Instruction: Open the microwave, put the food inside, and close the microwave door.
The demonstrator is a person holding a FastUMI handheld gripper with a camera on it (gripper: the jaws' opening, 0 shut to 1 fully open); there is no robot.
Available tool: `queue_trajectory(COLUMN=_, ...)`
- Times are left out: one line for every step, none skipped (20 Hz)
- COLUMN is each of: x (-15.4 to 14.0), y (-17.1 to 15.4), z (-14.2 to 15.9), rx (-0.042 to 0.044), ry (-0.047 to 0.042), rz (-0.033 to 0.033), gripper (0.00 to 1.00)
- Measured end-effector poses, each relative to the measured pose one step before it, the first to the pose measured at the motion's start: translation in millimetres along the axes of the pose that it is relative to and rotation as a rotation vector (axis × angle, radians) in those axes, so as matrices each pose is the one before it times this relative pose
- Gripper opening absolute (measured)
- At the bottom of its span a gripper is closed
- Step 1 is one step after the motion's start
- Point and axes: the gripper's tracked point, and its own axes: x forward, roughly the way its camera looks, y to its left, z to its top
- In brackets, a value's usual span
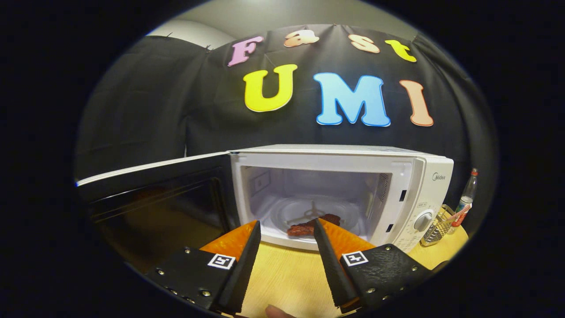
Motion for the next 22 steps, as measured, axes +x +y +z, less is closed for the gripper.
queue_trajectory(x=-12.12, y=13.98, z=-0.33, rx=0.00660, ry=-0.00700, rz=0.04512, gripper=0.73)
queue_trajectory(x=-11.55, y=14.54, z=-0.16, rx=0.00004, ry=-0.00336, rz=0.04919, gripper=0.73)
queue_trajectory(x=-11.57, y=14.82, z=-2.36, rx=-0.01015, ry=0.00079, rz=0.04179, gripper=0.73)
queue_trajectory(x=-11.07, y=12.39, z=-0.74, rx=-0.01764, ry=-0.00098, rz=0.03742, gripper=0.74)
queue_trajectory(x=-12.47, y=14.85, z=-0.78, rx=-0.02567, ry=-0.00799, rz=0.04306, gripper=0.73)
queue_trajectory(x=-12.39, y=14.71, z=2.21, rx=-0.02270, ry=-0.01678, rz=0.03639, gripper=0.73)
queue_trajectory(x=-15.40, y=13.47, z=0.51, rx=-0.02035, ry=-0.01783, rz=0.02316, gripper=0.73)
queue_trajectory(x=-14.96, y=14.67, z=3.44, rx=-0.00968, ry=-0.02037, rz=0.02675, gripper=0.73)
queue_trajectory(x=-12.12, y=19.42, z=5.13, rx=0.00053, ry=-0.02439, rz=0.04923, gripper=0.73)
queue_trajectory(x=-10.36, y=18.81, z=5.46, rx=-0.00450, ry=-0.01802, rz=0.03774, gripper=0.73)
queue_trajectory(x=-9.97, y=14.64, z=6.71, rx=-0.00874, ry=-0.01822, rz=0.02166, gripper=0.73)
queue_trajectory(x=-8.18, y=13.97, z=5.65, rx=-0.00633, ry=-0.01569, rz=0.02081, gripper=0.72)
queue_trajectory(x=-5.34, y=14.93, z=2.98, rx=0.00574, ry=-0.01446, rz=0.02702, gripper=0.72)
queue_trajectory(x=-2.41, y=13.43, z=-0.46, rx=0.01817, ry=0.00387, rz=0.02858, gripper=0.72)
queue_trajectory(x=3.00, y=17.03, z=-4.48, rx=0.01936, ry=0.01193, rz=0.03525, gripper=0.72)
queue_trajectory(x=4.48, y=12.14, z=-1.65, rx=0.00474, ry=0.00593, rz=0.01860, gripper=0.72)
queue_trajectory(x=3.84, y=4.89, z=3.04, rx=-0.01192, ry=-0.00339, rz=-0.00803, gripper=0.72)
queue_trajectory(x=5.16, y=10.45, z=2.43, rx=-0.00554, ry=-0.01171, rz=0.01689, gripper=0.68)
queue_trajectory(x=8.61, y=13.61, z=-1.09, rx=-0.00101, ry=-0.00753, rz=0.02457, gripper=0.65)
queue_trajectory(x=9.77, y=12.73, z=-5.23, rx=0.00290, ry=0.01278, rz=0.02357, gripper=0.65)
queue_trajectory(x=11.22, y=11.06, z=-7.23, rx=0.00509, ry=0.02675, rz=0.01411, gripper=0.64)
queue_trajectory(x=10.32, y=-6.63, z=-3.85, rx=-0.00853, ry=0.02354, rz=-0.05315, gripper=0.64)
